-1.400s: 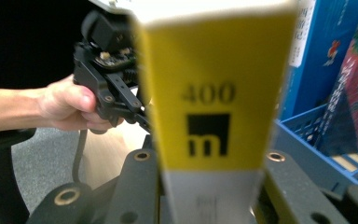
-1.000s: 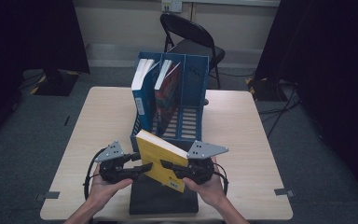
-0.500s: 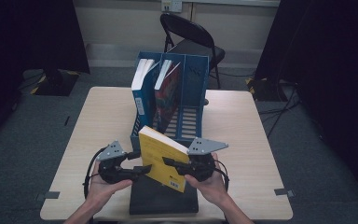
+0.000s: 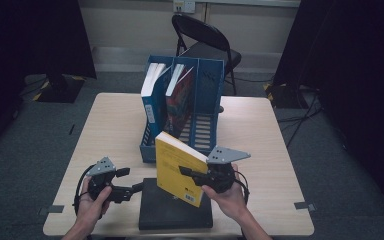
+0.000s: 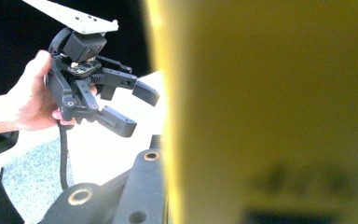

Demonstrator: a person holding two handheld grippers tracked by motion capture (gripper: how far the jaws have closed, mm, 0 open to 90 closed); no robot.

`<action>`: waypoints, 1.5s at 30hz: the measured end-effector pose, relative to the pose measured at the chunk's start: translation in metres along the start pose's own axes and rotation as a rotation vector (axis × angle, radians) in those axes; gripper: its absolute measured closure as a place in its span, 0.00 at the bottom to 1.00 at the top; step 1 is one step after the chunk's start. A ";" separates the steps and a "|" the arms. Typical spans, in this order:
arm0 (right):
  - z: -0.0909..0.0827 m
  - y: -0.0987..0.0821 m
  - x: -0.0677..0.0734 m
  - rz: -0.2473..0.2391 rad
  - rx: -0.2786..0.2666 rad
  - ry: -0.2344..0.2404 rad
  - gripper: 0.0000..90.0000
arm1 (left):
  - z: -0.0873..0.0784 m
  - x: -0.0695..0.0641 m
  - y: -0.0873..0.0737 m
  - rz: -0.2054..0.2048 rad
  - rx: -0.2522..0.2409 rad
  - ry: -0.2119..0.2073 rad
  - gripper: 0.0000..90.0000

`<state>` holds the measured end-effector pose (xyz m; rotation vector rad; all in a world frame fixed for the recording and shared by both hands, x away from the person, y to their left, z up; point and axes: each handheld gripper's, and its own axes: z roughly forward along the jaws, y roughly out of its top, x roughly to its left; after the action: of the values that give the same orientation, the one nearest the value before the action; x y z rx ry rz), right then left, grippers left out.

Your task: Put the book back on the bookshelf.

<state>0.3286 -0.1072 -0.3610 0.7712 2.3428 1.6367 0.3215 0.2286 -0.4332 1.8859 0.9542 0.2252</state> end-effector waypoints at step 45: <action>-0.032 0.049 -0.025 0.005 -0.095 -0.113 0.84 | 0.011 0.004 -0.012 0.024 0.077 0.058 0.18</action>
<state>0.3520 -0.1333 -0.3075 0.8281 2.1714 1.6481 0.3243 0.2266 -0.4495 1.9718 0.9920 0.2627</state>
